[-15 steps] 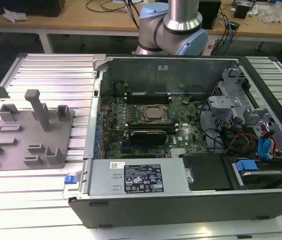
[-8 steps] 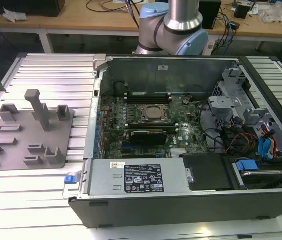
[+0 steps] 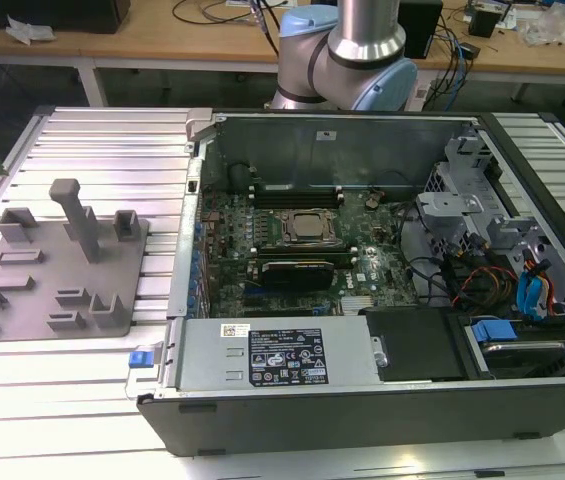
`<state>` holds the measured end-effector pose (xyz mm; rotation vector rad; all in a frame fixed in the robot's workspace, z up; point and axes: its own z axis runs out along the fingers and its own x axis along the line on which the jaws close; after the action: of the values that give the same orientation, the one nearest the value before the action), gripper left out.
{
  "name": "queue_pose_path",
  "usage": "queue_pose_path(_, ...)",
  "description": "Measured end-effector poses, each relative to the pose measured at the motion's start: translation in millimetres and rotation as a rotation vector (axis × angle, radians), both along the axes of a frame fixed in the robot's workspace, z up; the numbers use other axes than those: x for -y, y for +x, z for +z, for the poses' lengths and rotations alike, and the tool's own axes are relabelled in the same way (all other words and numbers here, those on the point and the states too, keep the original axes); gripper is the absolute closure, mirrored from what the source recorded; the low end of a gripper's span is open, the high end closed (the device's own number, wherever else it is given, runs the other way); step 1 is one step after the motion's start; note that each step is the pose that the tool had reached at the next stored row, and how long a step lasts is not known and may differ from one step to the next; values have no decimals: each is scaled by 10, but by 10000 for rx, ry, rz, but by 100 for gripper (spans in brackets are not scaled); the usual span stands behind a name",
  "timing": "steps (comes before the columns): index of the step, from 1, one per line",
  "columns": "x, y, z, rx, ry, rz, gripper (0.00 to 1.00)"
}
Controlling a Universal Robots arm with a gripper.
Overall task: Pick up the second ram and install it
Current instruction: 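Pick up the second ram and move it above second insertion slot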
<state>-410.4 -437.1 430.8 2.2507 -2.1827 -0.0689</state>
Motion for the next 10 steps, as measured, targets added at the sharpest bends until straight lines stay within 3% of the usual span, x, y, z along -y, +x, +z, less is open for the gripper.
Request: queue_pose_path(10, 0, 212, 1, -1, -1, 0, 91)
